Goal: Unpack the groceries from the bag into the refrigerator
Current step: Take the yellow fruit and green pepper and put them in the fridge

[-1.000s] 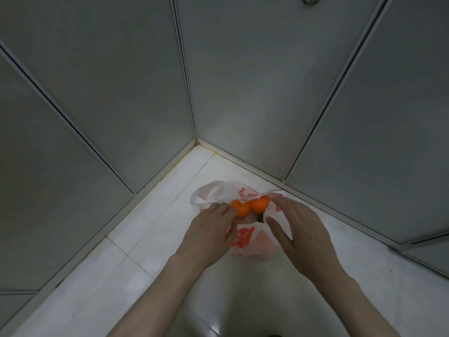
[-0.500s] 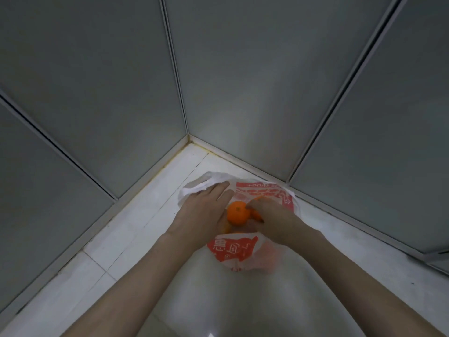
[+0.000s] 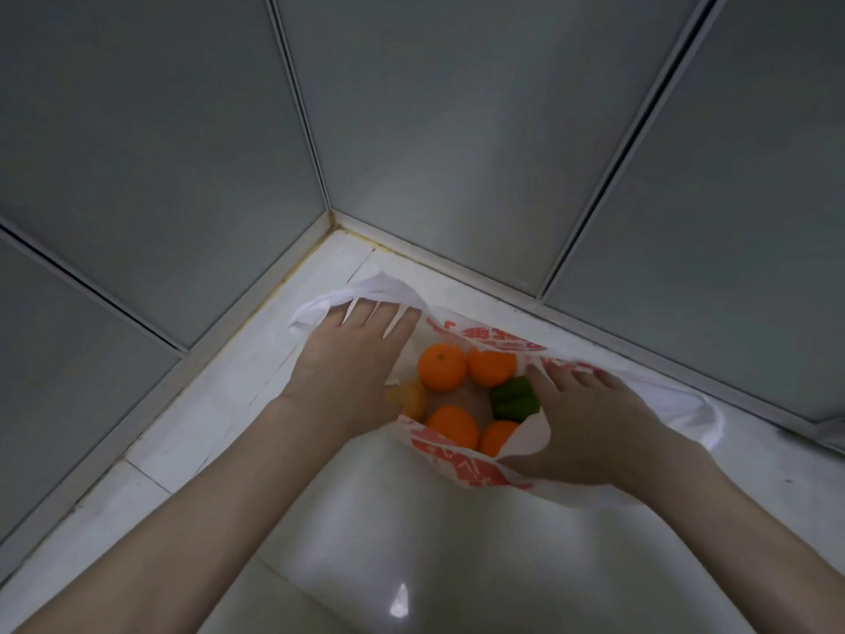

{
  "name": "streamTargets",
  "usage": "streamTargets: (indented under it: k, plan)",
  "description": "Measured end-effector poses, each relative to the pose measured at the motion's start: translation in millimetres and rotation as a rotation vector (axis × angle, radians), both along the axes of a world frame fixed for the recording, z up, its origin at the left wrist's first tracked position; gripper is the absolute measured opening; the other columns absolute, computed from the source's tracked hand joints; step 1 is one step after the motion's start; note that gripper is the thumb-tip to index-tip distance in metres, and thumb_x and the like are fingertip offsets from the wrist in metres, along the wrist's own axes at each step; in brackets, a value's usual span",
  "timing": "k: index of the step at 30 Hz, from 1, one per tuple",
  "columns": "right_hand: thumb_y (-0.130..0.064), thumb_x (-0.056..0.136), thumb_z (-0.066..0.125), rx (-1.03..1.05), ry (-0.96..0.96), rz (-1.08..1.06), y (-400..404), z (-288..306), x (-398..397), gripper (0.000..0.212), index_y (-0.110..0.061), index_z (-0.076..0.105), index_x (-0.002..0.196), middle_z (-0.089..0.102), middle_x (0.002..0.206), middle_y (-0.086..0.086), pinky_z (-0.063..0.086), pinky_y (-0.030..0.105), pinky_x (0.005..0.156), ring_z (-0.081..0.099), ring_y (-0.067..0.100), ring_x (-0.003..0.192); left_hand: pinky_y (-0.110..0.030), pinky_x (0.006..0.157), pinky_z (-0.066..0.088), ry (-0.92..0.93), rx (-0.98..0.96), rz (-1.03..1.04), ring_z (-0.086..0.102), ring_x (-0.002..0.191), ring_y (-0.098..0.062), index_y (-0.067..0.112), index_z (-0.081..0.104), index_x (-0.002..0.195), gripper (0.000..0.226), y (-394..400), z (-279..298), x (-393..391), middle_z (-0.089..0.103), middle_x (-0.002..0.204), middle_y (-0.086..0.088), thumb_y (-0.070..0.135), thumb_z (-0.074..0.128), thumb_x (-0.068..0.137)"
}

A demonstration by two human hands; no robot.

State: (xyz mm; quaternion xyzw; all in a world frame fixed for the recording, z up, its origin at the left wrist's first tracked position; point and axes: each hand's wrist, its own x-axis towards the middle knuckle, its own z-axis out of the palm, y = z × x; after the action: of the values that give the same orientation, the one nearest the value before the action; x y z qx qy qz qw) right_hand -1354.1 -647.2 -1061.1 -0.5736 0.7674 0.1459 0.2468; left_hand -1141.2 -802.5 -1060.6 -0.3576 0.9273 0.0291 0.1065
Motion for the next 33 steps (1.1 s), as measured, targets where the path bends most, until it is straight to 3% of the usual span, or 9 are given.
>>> streamTargets:
  k: [3, 6, 11, 14, 16, 20, 22, 30, 33]
  plan:
    - [-0.078, 0.09, 0.041, -0.266, -0.058, -0.048, -8.1, 6.4, -1.9, 0.078, -0.033, 0.034, 0.153, 0.043, 0.158, -0.008, 0.037, 0.035, 0.116, 0.045, 0.015, 0.141, -0.042, 0.126, 0.021, 0.006, -0.007, -0.003, 0.025, 0.154, -0.02, 0.034, 0.015, 0.159, 0.078, 14.4, 7.9, -2.9, 0.024, 0.166, 0.006, 0.061, 0.053, 0.096]
    - [-0.053, 0.099, 0.053, -0.379, -0.188, -0.025, -19.2, 8.8, -5.9, 0.056, -0.036, 0.039, 0.15, 0.042, 0.157, -0.012, 0.033, 0.025, 0.109, 0.043, 0.01, 0.14, -0.034, 0.124, 0.02, 0.068, 0.013, -0.04, 0.028, 0.152, -0.018, 0.032, 0.018, 0.158, 0.069, 26.8, 13.2, -12.7, 0.027, 0.165, 0.006, 0.057, 0.046, 0.1]
    - [-0.054, 0.093, 0.065, -0.41, -0.111, 0.014, -36.4, 3.2, -15.4, 0.101, -0.037, -0.006, 0.162, -0.016, 0.17, -0.012, 0.012, 0.044, 0.124, -0.015, 0.017, 0.158, -0.037, 0.124, 0.02, 0.123, 0.039, -0.051, 0.023, 0.154, -0.018, 0.033, 0.012, 0.16, 0.075, 20.4, 11.1, -23.4, 0.022, 0.168, 0.006, 0.062, 0.044, 0.098]
    - [-0.062, 0.089, 0.065, -0.394, -0.023, -0.029, -39.4, 7.3, -22.7, 0.112, -0.031, -0.014, 0.161, -0.022, 0.169, -0.006, 0.006, 0.043, 0.122, -0.021, 0.02, 0.156, -0.046, 0.125, 0.025, 0.11, 0.086, 0.059, 0.018, 0.157, -0.022, 0.043, 0.01, 0.158, 0.083, 5.5, 3.2, -22.6, 0.021, 0.168, 0.01, 0.084, 0.016, 0.087]
    - [-0.057, 0.092, 0.065, -0.435, -0.038, -0.035, -35.5, 10.9, -18.5, 0.103, -0.031, -0.006, 0.162, -0.013, 0.171, -0.006, 0.01, 0.042, 0.122, -0.01, 0.021, 0.159, -0.055, 0.126, 0.019, 0.104, 0.076, 0.113, 0.007, 0.159, -0.024, 0.046, 0.004, 0.158, 0.093, 1.4, -1.4, -20.8, 0.014, 0.17, 0.012, 0.089, -0.002, 0.075]
    - [-0.032, 0.102, 0.056, -0.648, -0.176, -0.018, -19.4, 9.5, -4.7, 0.048, -0.03, 0.042, 0.148, 0.039, 0.156, -0.008, 0.043, 0.036, 0.115, 0.042, 0.014, 0.141, -0.025, 0.101, 0.043, 0.16, 0.125, 0.185, 0.048, 0.139, -0.015, 0.037, 0.029, 0.154, 0.058, 8.3, 4.9, -28.5, 0.044, 0.154, 0.012, 0.054, 0.045, 0.101]
    - [-0.032, 0.106, 0.048, -0.535, -0.273, -0.02, -23.3, 4.7, -2.4, 0.038, -0.033, 0.048, 0.144, 0.048, 0.15, -0.01, 0.04, 0.031, 0.115, 0.047, 0.011, 0.136, -0.028, 0.111, 0.039, 0.16, 0.048, 0.042, 0.046, 0.14, -0.014, 0.032, 0.033, 0.152, 0.054, 18.8, 5.4, -33.7, 0.044, 0.155, 0.009, 0.052, 0.043, 0.103]
    - [-0.061, 0.097, 0.052, -0.35, 0.06, 0.072, -44.5, -25.7, -39.8, 0.099, -0.022, -0.01, 0.163, -0.011, 0.172, 0.001, -0.012, 0.036, 0.121, -0.011, 0.021, 0.159, -0.04, 0.124, 0.012, 0.072, -0.001, 0.069, 0.006, 0.158, -0.026, 0.035, -0.001, 0.162, 0.075, 9.7, 0.2, -36.6, 0.006, 0.171, 0.002, 0.055, 0.041, 0.103]
    - [-0.057, 0.097, 0.056, -0.389, 0.0, 0.073, -47.0, -15.5, -34.2, 0.096, -0.027, -0.006, 0.163, -0.008, 0.173, -0.004, -0.008, 0.034, 0.119, -0.007, 0.017, 0.159, -0.045, 0.119, 0.034, 0.048, 0.024, 0.092, 0.007, 0.158, -0.029, 0.039, -0.005, 0.16, 0.075, 10.1, 7.7, -39.9, 0.006, 0.171, 0.005, 0.057, 0.04, 0.102]
